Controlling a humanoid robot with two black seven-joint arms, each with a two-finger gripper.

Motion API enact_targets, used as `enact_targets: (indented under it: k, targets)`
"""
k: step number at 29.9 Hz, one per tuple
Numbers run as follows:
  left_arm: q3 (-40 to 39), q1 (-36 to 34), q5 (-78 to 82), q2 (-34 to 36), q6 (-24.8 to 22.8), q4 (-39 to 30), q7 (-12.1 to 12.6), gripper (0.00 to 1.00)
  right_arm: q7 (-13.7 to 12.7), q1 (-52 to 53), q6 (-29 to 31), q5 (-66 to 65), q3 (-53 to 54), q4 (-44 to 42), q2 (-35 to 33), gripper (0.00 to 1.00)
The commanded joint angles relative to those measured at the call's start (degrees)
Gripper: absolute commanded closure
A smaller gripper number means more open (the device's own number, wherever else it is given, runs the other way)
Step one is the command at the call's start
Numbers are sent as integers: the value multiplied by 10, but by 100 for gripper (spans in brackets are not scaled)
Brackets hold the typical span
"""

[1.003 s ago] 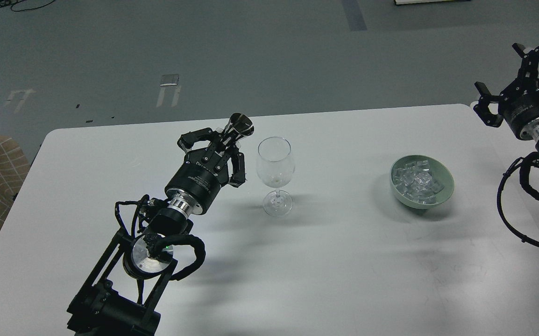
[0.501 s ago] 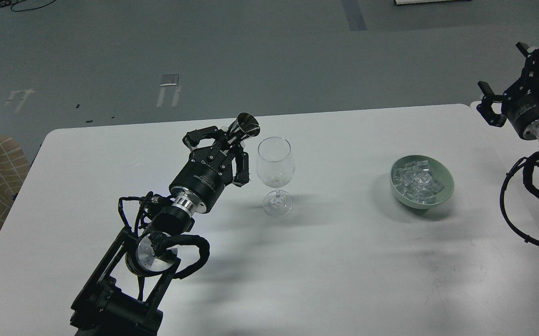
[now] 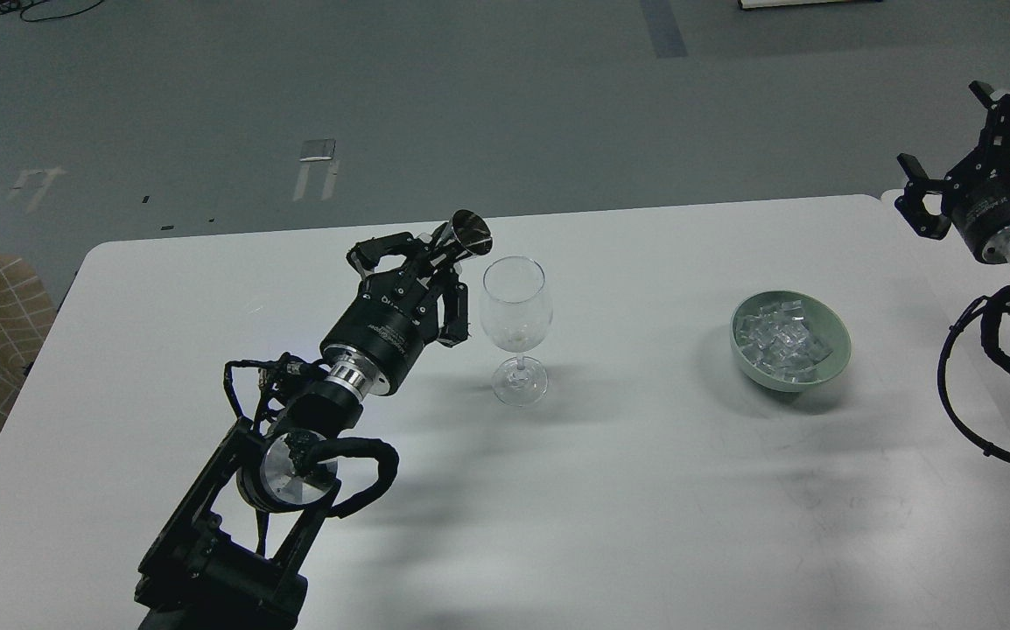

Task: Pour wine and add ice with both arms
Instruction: 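Position the held jigger just above the wine glass rim, then tilt the jigger over the wine glass with the left gripper to pour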

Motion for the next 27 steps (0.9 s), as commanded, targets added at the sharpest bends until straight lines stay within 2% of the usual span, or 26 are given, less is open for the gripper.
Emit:
enact_targets:
  k: [1,27]
  targets:
    - [0,-4,21,0,-1,0,0,99,0,0,1,0,1,1,0,0]
    - [29,-23,68,0,-1,3,1,100,0,-1,1,0,0,1,-1,0]
